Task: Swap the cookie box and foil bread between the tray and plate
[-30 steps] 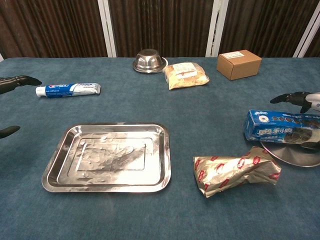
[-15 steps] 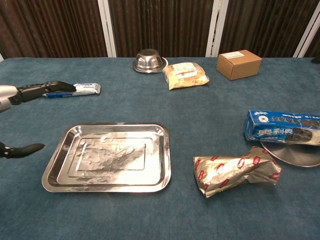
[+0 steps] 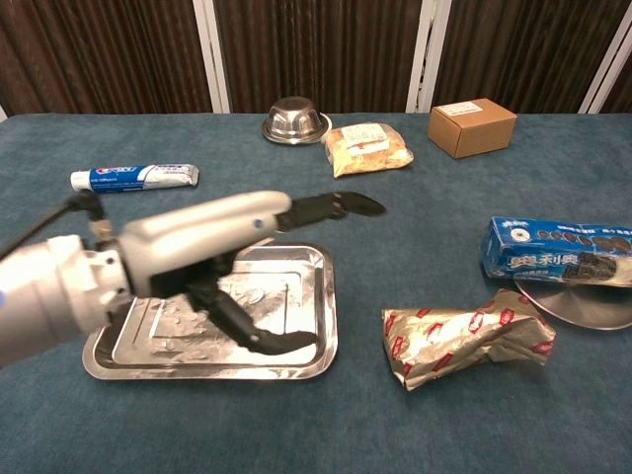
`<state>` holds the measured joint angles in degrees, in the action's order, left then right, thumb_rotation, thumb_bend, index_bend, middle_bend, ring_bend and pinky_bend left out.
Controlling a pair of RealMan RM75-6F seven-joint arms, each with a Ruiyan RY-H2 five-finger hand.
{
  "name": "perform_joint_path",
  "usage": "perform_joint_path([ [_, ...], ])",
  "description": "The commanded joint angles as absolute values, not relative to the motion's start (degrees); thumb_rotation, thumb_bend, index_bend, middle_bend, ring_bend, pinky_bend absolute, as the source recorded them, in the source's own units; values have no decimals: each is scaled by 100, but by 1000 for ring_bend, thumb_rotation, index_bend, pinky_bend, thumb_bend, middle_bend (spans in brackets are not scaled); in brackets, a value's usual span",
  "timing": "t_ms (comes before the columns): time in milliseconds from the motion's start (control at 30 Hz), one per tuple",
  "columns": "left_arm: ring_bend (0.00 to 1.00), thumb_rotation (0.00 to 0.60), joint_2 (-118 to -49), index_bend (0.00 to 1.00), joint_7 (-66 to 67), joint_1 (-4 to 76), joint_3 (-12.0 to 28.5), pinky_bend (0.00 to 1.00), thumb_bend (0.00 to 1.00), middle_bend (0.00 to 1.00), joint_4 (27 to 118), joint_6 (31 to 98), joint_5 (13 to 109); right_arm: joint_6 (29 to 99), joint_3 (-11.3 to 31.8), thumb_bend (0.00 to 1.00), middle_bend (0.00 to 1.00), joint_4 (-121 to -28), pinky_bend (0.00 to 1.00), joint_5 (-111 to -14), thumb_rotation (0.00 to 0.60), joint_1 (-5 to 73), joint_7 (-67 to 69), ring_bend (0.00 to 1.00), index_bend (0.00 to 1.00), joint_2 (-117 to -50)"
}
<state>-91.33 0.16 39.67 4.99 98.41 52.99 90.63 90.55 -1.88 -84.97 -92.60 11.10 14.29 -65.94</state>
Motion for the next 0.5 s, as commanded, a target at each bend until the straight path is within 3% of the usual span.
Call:
perform_joint_path([
  [33, 0, 600, -9762, 0, 371, 4456, 853, 0, 288, 0, 9770, 4709, 8467, 8896, -116, 197, 0, -8536, 107, -9145, 600, 1111, 1680, 0, 0, -6451],
  [333, 0, 600, -11074, 0, 1458, 5012, 1143, 0, 285, 0, 8683, 4575, 7779, 8837, -75, 196, 0, -8521, 102, -9222, 600, 1072, 2375, 0, 0, -6177],
  [500, 0, 600, -11622, 0, 1715, 5137, 1054, 6, 285, 0, 7877, 4817, 7932, 8868, -43, 196, 0, -8484, 100, -9264, 600, 1037, 2601, 0, 0, -6085],
])
